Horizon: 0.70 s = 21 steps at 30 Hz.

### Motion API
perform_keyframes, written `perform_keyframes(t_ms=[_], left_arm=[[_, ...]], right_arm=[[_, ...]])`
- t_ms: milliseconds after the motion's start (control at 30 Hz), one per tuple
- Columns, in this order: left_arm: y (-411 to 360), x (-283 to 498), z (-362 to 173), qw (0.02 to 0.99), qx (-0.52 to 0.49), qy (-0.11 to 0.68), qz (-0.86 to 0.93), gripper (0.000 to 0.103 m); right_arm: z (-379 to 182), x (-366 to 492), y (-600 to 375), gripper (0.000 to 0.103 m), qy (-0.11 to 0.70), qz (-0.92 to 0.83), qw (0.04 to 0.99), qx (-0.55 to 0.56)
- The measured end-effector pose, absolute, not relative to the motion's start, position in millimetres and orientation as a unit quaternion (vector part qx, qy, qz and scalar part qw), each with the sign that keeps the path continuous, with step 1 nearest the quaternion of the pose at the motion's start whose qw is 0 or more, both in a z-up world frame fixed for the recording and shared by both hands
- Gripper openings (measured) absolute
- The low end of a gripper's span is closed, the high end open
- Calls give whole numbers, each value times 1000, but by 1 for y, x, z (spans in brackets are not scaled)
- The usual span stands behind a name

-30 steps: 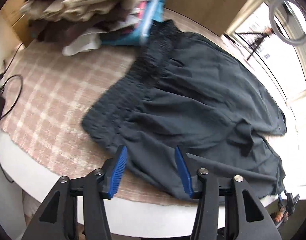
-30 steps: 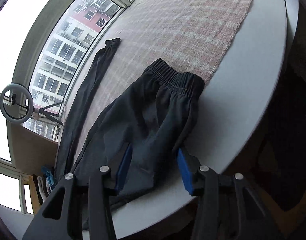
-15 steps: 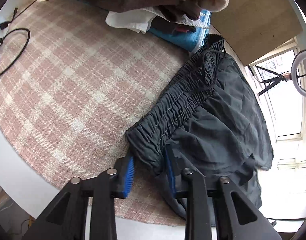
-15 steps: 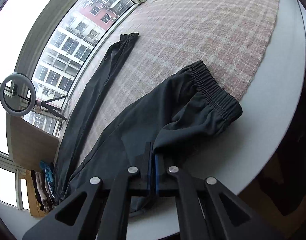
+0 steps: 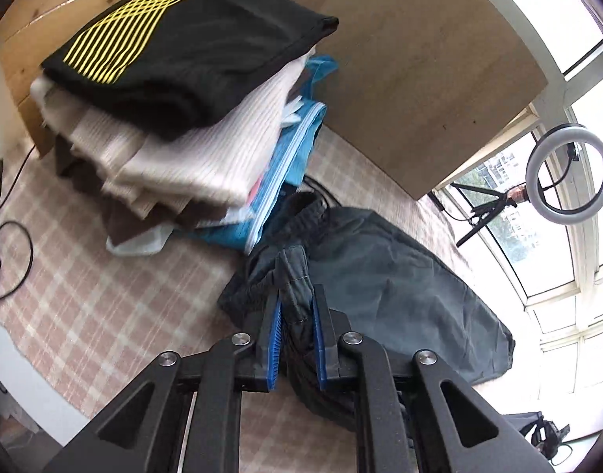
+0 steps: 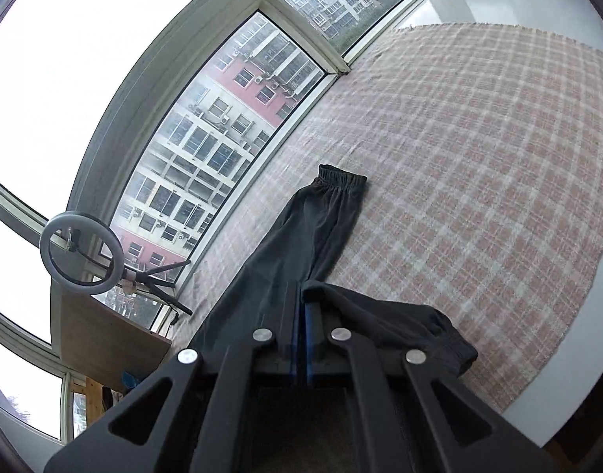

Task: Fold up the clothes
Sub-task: 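Grasp the waistband with the left gripper while the right gripper holds the cuff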

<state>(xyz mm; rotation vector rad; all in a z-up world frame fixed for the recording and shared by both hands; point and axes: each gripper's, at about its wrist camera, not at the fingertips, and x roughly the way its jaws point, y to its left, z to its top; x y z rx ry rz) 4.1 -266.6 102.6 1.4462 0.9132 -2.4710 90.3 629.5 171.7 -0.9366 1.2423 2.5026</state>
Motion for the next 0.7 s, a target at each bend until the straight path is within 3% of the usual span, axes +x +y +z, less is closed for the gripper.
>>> perform_keyframes(t_ms=[200,300,400,533,700], left_arm=[[-248,-110,68,137,510,253,-811,14],[-229,-156,45,180,535,192,-803,29],[-215,-170,40,185,548,142,-803,33],[-202,-167,50,193,554,69,-807,39],[-207,-150,75,201,536,45,-818,52]], right_arm=[[143,-65,646,2,389,827,118,-390],[102,-142,649,3,354,812,122,-448],[84,-163,652,5,344,805,105,-471],[65,-178,657,19,336,798,78,-494],[45,-193,664,21,327,789,48,-518]])
